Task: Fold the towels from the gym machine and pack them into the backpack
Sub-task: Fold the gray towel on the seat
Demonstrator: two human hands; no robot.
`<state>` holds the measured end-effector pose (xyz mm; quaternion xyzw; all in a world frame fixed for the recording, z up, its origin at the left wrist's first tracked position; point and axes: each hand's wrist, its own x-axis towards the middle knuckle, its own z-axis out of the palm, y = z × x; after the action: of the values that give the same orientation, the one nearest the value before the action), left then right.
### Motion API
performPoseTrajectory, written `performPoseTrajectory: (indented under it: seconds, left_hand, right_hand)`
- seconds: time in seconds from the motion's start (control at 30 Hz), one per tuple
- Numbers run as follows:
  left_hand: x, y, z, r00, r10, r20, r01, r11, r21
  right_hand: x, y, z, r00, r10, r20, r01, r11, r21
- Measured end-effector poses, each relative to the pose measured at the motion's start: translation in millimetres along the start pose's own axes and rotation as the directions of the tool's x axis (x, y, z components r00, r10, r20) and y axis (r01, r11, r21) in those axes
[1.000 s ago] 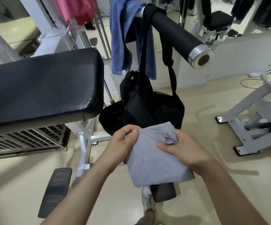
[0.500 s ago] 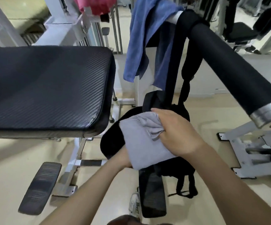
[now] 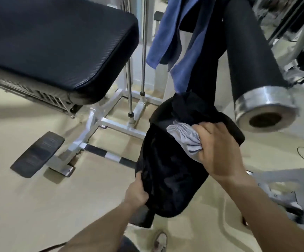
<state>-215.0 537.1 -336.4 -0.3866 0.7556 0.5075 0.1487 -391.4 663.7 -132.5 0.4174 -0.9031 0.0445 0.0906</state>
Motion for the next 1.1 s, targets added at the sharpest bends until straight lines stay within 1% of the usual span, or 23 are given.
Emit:
performPoseTrajectory:
  seconds: [0.03,0.1,0.2,0.23,0.27,0.3,0.33,0.4,0.43,0.5,0.53,0.57,0.6,0.63,0.67,0.7,0.77,0.8,0.87,0.97,1.0,1.03,1.1]
  left_hand:
    - [-13,3,13,0.998,0.032,-0.062,-0.034,0.999,-0.033]
    - [-38,21,25,0.986,0.084,-0.143,-0.105,0.984,-0.142]
    - [-68,57,17,0.943,0.142,-0.302,-0.216,0.95,-0.227]
    - [-81,69,7,0.926,0.162,-0.341,-0.253,0.937,-0.241]
    - [-97,81,-2,0.908,0.203,-0.366,-0.303,0.922,-0.24]
    - [-112,90,-12,0.899,0.234,-0.37,-0.331,0.916,-0.224]
    - [-127,98,-19,0.896,0.26,-0.359,-0.352,0.91,-0.218]
    - [-157,108,-30,0.914,0.249,-0.319,-0.327,0.919,-0.221]
    - [-172,109,-33,0.927,0.233,-0.293,-0.298,0.933,-0.203]
    - [-204,107,-39,0.95,0.224,-0.219,-0.258,0.955,-0.144]
    - [-219,105,-43,0.957,0.224,-0.185,-0.249,0.961,-0.122]
    - [-234,102,-48,0.963,0.22,-0.157,-0.238,0.965,-0.107]
    - [-248,100,-54,0.966,0.217,-0.138,-0.23,0.969,-0.089]
    - [-259,96,-59,0.967,0.211,-0.139,-0.22,0.974,-0.053]
    - [-270,90,-64,0.963,0.219,-0.154,-0.217,0.976,0.03]
    - [-279,82,-66,0.955,0.247,-0.163,-0.221,0.962,0.161]
    - [-296,70,-67,0.935,0.329,-0.133,-0.24,0.862,0.446]
    - [-305,63,-64,0.926,0.36,-0.112,-0.251,0.811,0.529]
    - [-317,51,-55,0.921,0.383,-0.07,-0.257,0.732,0.632]
    - [-331,41,-42,0.909,0.416,0.017,-0.291,0.607,0.74]
    - [-334,40,-40,0.884,0.466,0.046,-0.323,0.534,0.781]
    - [-337,42,-39,0.826,0.561,0.06,-0.376,0.468,0.799]
    - [-341,45,-42,0.672,0.739,0.039,-0.466,0.382,0.798]
  right_hand:
    - [-1,8,0,0.999,-0.03,-0.044,0.03,1.0,-0.005]
    - [-10,21,-1,0.998,-0.005,-0.068,0.008,0.999,0.034]
    - [-22,34,-4,0.976,0.03,-0.218,-0.005,0.993,0.114]
    - [-28,34,-6,0.969,0.051,-0.241,-0.021,0.992,0.123]
    - [-35,32,-5,0.956,0.028,-0.291,0.016,0.989,0.146]
    - [-41,30,-5,0.955,-0.014,-0.296,0.07,0.981,0.18]
    - [-47,25,-2,0.964,-0.077,-0.255,0.132,0.97,0.205]
    - [-57,10,6,0.968,-0.249,-0.022,0.245,0.926,0.289]
    - [-59,3,11,0.935,-0.339,0.101,0.288,0.896,0.338]
    - [-65,-12,20,0.847,-0.465,0.257,0.366,0.862,0.352]
    - [-67,-18,24,0.815,-0.492,0.306,0.395,0.858,0.327]
    - [-71,-25,22,0.809,-0.5,0.31,0.419,0.86,0.293]
    - [-76,-31,18,0.816,-0.489,0.308,0.423,0.868,0.259]
    - [-80,-35,15,0.836,-0.449,0.314,0.382,0.889,0.252]
    - [-85,-39,12,0.849,-0.415,0.327,0.344,0.904,0.254]
    - [-90,-42,8,0.858,-0.365,0.36,0.293,0.925,0.241]
    - [-94,-44,9,0.871,-0.324,0.369,0.325,0.944,0.06]
    - [-96,-43,7,0.885,-0.262,0.385,0.28,0.96,0.011]
    - [-104,-41,-1,0.893,-0.188,0.408,0.207,0.978,-0.004]
    - [-115,-46,-12,0.896,-0.184,0.403,0.213,0.977,-0.027]
    - [-119,-48,-13,0.882,-0.187,0.433,0.192,0.981,0.031]
    - [-124,-50,-13,0.846,-0.205,0.492,0.158,0.978,0.137]
    - [-133,-52,-9,0.748,-0.28,0.603,0.057,0.931,0.362]
